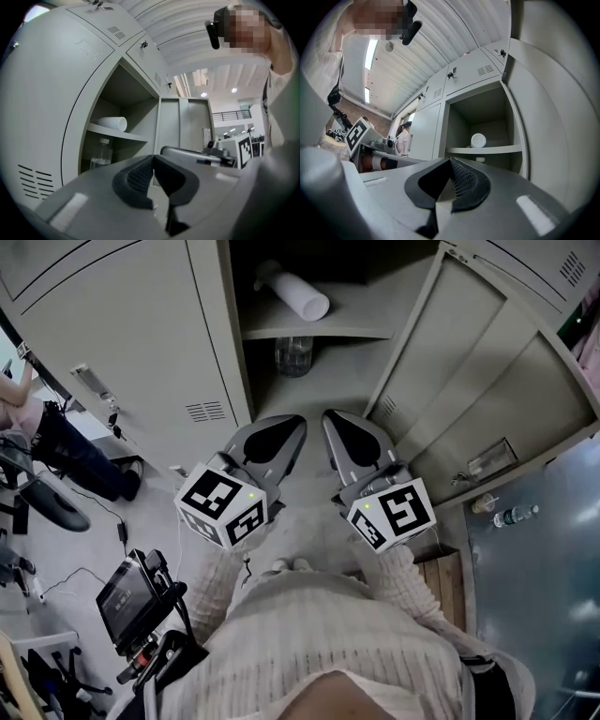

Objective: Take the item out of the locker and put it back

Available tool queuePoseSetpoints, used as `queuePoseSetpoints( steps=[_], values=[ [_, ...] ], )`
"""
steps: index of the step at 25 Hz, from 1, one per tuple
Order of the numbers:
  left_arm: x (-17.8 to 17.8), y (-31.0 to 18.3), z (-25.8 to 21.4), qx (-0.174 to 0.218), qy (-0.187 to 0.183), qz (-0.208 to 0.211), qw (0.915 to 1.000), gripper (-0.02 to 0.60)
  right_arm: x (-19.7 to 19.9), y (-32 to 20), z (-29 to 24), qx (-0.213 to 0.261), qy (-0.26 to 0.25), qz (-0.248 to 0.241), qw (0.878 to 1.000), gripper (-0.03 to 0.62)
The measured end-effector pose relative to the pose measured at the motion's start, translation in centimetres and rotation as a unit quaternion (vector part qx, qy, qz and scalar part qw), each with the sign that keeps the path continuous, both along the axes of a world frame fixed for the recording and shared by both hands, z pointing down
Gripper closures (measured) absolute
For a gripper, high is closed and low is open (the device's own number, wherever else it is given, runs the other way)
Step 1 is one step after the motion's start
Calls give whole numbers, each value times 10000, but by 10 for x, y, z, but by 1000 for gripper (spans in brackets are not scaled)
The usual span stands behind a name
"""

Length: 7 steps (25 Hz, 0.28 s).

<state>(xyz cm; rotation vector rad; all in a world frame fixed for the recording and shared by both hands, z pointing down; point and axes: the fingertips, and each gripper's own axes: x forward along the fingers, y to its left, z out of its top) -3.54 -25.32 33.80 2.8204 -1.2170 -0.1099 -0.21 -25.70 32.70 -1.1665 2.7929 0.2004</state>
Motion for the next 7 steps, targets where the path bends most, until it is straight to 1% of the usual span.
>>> queuePoseSetpoints(
  steps=[7],
  values=[
    [-9,3,4,72,-104,158,9998,574,-9,0,11,48,-26,80,10000,594]
  ],
)
